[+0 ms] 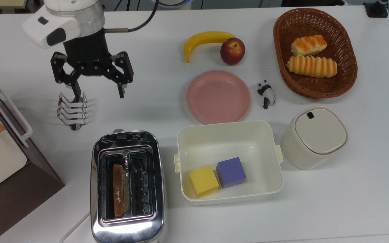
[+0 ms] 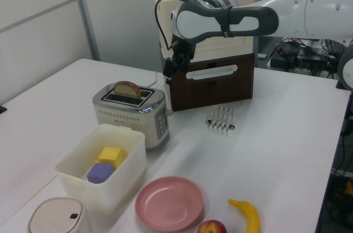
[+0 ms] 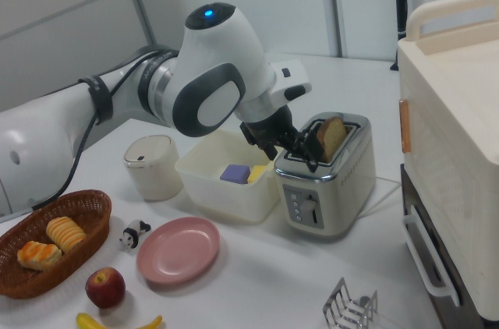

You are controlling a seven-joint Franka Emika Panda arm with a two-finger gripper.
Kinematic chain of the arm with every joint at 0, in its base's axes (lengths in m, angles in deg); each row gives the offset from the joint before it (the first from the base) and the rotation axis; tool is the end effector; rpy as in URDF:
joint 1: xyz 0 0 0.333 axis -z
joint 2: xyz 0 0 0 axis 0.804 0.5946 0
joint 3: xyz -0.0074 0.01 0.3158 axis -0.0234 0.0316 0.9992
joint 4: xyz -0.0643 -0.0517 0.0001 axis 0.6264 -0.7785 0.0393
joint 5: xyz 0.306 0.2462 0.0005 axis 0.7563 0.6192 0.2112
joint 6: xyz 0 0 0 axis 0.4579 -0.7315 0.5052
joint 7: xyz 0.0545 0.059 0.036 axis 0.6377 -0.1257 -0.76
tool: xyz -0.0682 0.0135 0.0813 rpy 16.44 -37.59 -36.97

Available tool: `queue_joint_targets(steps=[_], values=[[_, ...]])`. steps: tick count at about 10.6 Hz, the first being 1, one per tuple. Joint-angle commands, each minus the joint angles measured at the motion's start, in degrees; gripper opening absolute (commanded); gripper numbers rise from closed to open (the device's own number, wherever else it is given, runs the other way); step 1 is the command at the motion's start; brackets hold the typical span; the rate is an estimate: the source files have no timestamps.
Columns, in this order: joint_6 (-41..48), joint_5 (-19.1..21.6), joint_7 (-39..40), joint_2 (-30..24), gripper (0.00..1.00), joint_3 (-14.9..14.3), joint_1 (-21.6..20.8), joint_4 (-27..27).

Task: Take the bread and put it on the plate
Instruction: 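Move the open gripper toward the silver toaster, then lower the gripper over the toast slice in the toaster slot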

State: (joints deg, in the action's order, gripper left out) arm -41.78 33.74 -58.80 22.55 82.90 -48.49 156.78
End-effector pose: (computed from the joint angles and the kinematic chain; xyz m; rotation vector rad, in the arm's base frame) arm 0.6884 -0.1043 0.5465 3.0915 0.0428 0.5065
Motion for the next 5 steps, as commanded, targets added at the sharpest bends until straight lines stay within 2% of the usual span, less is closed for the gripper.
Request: queue_joint_targets(steps=[1, 2, 5], values=[[-9.0, 5.0, -1.5, 1.2, 1.0, -0.1, -0.6, 1.7], [-12.9, 6.5, -4.4, 2.5, 1.0, -0.1, -1.2, 1.7], [-24.1, 6.9, -10.8, 6.2, 1.0, -0.1, -3.2, 1.7]])
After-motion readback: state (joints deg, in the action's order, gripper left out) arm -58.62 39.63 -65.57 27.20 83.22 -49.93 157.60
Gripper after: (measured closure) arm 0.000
